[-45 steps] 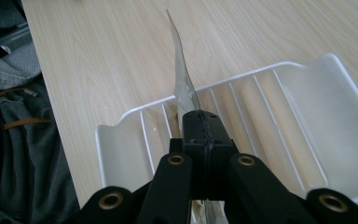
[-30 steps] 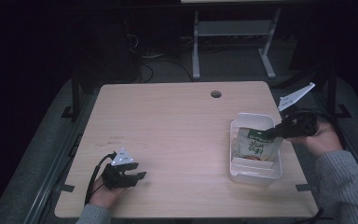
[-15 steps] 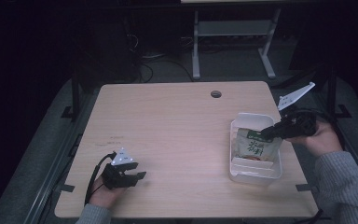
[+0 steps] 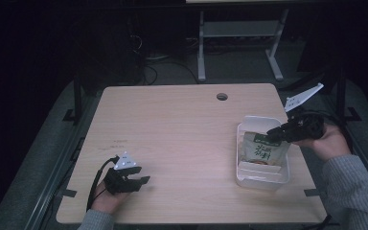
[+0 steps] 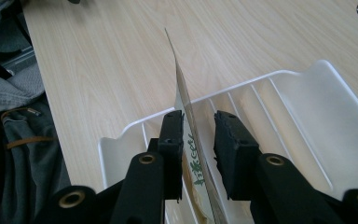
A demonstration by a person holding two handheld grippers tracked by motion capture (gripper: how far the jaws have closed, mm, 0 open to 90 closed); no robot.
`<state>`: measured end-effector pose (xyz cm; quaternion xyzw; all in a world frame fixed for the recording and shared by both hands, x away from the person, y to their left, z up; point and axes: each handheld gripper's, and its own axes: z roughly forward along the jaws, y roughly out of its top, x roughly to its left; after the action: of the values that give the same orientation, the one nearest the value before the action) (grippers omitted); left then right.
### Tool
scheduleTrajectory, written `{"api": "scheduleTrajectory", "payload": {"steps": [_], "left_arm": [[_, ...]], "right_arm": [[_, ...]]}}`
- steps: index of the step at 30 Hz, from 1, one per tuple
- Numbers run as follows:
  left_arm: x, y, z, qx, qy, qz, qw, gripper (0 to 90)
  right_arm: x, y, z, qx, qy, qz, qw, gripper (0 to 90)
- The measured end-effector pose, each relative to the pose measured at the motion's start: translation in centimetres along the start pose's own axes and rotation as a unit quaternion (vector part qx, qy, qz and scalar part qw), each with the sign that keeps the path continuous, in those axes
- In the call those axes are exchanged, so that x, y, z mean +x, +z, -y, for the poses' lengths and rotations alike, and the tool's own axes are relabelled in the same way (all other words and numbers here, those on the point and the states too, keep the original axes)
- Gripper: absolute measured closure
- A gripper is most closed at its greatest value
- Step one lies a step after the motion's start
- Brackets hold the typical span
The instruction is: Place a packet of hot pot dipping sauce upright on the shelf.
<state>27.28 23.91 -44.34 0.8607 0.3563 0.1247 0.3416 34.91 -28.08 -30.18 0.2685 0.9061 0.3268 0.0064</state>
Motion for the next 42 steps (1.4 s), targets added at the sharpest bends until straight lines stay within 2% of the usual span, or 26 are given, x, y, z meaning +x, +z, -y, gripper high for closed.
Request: {"api": "scheduleTrajectory", "payload": {"steps": [13, 22, 42], "left_arm": [[0.0, 0.0, 0.0, -0.001, 0.001, 0.0, 1.0, 48.3], [0.0, 0.0, 0.0, -0.003, -0.002, 0.001, 1.0, 47.6], [0.2, -0.2, 0.0, -0.006, -0.005, 0.002, 1.0, 46.7]], "right_arm": [[0.1, 0.0, -0.2, -0.004, 0.001, 0.0, 1.0, 61.0], [0.9, 0.1, -1.1, -0.01, -0.004, 0.007, 0.9999, 51.7], [2.1, 0.2, -2.3, -0.032, -0.001, 0.008, 0.9995, 41.2]]}}
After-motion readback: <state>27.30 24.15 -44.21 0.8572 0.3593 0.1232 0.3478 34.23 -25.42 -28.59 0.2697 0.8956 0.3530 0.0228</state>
